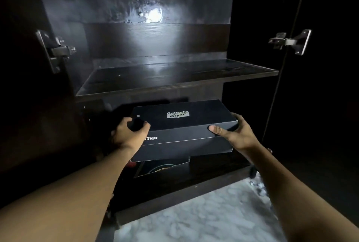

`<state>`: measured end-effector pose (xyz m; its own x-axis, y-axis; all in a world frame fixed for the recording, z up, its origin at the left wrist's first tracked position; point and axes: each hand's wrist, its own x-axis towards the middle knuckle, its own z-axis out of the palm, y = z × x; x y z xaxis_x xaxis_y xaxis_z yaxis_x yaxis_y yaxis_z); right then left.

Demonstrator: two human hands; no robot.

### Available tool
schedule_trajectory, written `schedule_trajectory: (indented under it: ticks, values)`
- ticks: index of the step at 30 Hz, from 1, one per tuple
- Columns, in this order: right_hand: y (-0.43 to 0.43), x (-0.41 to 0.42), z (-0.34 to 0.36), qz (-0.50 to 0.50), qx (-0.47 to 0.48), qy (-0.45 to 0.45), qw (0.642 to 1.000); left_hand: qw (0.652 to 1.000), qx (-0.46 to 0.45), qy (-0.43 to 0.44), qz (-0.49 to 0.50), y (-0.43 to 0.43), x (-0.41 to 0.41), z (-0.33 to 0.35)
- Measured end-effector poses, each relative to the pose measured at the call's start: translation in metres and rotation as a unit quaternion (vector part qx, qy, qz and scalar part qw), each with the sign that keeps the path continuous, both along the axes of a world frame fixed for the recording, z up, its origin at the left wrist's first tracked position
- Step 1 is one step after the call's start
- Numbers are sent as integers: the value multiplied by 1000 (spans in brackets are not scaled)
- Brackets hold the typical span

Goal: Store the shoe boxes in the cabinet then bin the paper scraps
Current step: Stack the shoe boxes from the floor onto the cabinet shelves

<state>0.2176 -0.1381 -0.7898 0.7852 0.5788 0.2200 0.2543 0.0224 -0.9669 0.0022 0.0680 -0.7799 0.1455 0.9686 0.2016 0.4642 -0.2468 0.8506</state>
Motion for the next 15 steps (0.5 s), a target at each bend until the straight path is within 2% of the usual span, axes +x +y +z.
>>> schedule_trajectory:
  ticks: [3, 6, 8, 10, 12, 13, 15]
  values:
    - [36, 5, -10, 23, 18, -3, 1000, 999, -7, 31, 14, 21, -7, 3]
    - [66, 7, -22, 26, 31, -8, 999, 999, -11, 46, -14, 32, -8, 7]
    - [84, 8, -30, 19, 49, 9, 999, 991, 48, 119, -21, 30, -8, 4]
    - [99, 5, -35, 18, 55, 25, 998, 946, 206, 250, -11, 26, -7, -8]
    - [110, 0, -40, 17, 59, 33, 998, 891, 327, 311, -37, 22, -3, -23]
    - [115, -2, -43, 5, 58, 31, 998, 872, 351, 336, -56, 20, 0, -29]
    - [120, -7, -43, -32, 40, 7, 999, 852, 332, 397, -81, 18, 7, -39]
